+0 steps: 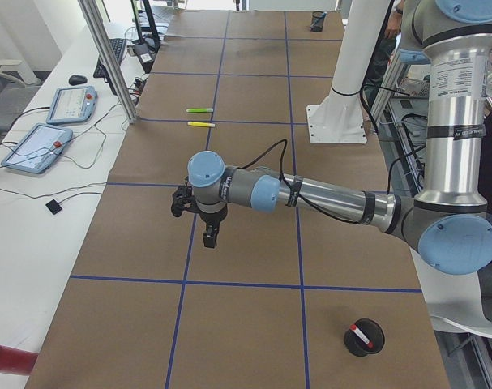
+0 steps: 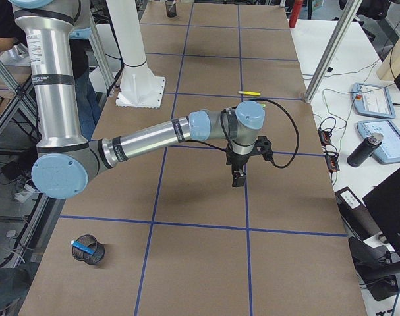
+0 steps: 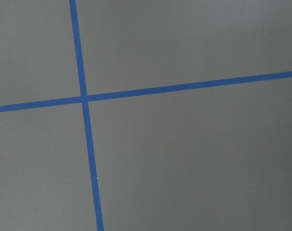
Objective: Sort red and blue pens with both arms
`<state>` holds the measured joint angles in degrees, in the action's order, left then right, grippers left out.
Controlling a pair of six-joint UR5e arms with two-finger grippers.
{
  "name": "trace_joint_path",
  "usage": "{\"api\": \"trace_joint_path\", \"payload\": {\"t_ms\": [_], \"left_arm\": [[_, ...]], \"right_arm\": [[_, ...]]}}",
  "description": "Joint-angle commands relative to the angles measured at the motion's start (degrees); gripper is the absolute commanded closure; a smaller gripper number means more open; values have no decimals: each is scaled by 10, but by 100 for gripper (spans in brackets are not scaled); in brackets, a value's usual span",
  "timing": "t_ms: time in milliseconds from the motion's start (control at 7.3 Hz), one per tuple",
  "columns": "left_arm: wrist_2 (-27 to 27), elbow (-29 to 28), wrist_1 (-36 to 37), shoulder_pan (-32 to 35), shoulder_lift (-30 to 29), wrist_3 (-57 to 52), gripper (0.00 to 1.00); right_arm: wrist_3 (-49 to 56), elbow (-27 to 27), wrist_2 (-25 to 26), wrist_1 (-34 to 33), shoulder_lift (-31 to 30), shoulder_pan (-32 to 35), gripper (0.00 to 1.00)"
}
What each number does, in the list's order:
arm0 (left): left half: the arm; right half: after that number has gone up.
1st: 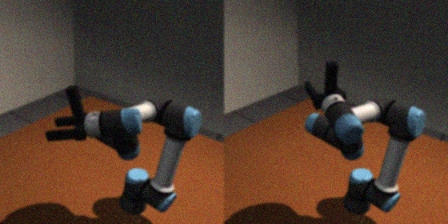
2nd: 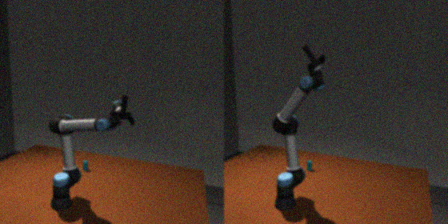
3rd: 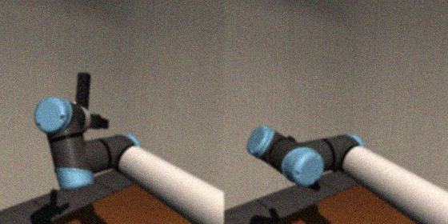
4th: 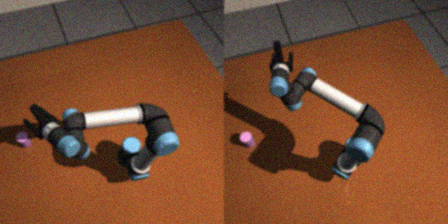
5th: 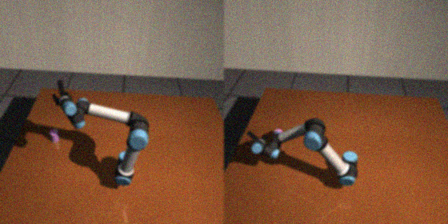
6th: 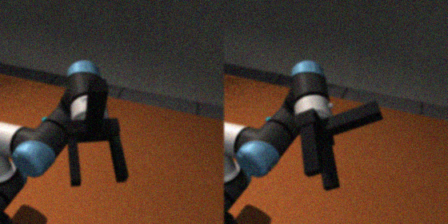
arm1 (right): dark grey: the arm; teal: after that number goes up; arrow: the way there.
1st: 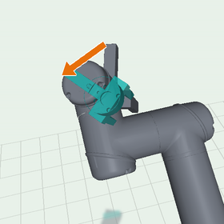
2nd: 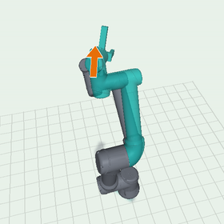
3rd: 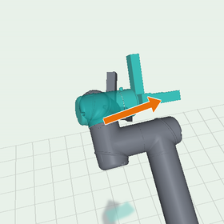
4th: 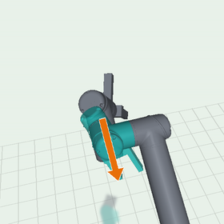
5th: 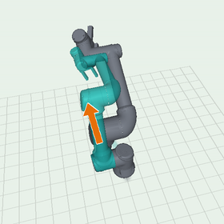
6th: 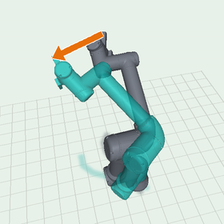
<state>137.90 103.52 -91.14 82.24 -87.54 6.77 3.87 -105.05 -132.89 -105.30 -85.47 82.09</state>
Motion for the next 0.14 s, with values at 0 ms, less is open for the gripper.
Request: {"api": "trace_joint_path", "payload": {"t_ms": [0], "left_arm": [[0, 6, 0, 0, -1, 1, 0]], "right_arm": [[0, -3, 0, 0, -2, 0, 0]]}}
